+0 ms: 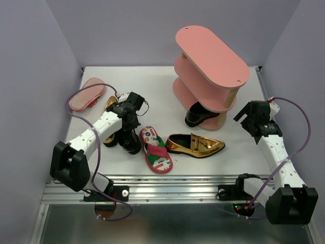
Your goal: Place and organize the shoes onto the shoe shelf
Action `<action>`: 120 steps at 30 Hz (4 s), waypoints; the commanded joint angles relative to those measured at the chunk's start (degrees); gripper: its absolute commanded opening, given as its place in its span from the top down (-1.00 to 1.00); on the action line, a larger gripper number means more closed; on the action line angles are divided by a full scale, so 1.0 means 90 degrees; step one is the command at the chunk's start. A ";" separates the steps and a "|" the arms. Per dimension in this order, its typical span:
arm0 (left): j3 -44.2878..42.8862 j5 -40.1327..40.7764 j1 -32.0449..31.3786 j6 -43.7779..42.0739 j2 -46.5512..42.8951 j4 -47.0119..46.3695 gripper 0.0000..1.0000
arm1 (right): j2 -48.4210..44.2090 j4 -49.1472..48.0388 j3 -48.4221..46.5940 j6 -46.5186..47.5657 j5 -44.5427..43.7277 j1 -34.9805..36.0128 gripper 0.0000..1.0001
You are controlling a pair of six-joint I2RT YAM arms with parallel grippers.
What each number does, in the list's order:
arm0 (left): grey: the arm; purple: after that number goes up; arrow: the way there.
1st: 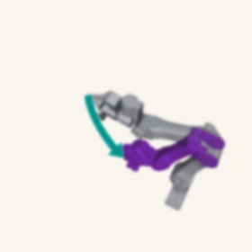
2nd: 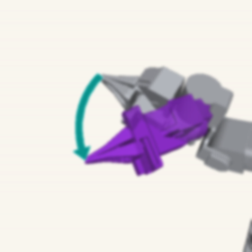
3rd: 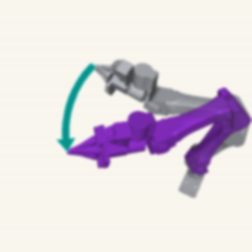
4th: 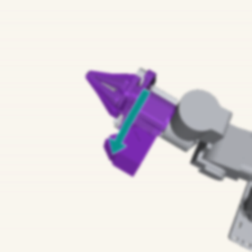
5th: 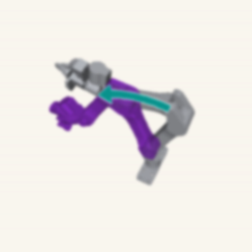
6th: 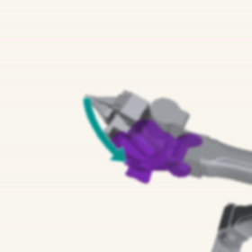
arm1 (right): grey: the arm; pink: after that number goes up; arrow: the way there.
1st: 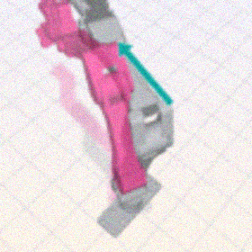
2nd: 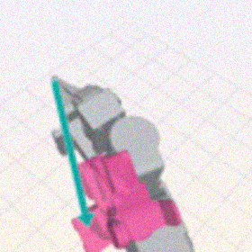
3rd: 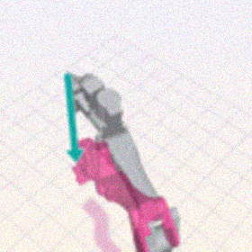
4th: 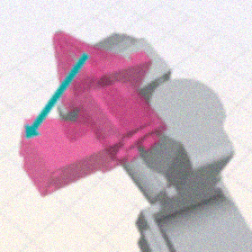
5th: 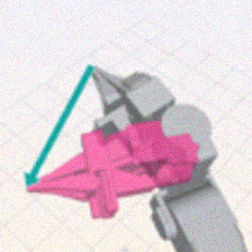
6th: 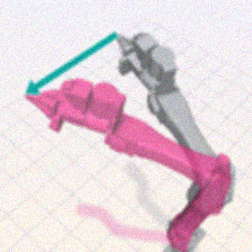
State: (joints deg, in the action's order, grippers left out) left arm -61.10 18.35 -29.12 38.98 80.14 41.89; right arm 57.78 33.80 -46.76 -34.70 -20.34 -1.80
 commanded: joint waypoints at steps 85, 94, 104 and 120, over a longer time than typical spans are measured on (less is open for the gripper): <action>-0.2390 0.1544 0.0580 -0.0522 0.1584 -0.0378 1.00 | -0.0101 -0.0211 -0.0175 -0.0012 0.0102 -0.0014 -1.00; -0.2606 0.1312 0.0560 -0.1411 0.0931 -0.0093 1.00 | -0.0033 -0.0270 -0.0126 -0.0061 0.0219 -0.0014 -1.00; -0.2976 0.0130 -0.0005 -0.2036 0.0949 -0.0523 1.00 | -0.0004 -0.0279 -0.0224 -0.0041 0.0277 -0.0014 -1.00; -0.4069 -0.0232 -0.0475 -0.2105 0.1935 -0.0816 1.00 | -0.0287 -0.0143 -0.0117 -0.0031 0.0180 -0.0014 -1.00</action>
State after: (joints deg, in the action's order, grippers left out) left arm -91.77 16.99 -32.53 19.86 97.19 41.17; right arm 56.34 33.87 -46.76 -34.92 -18.17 -1.80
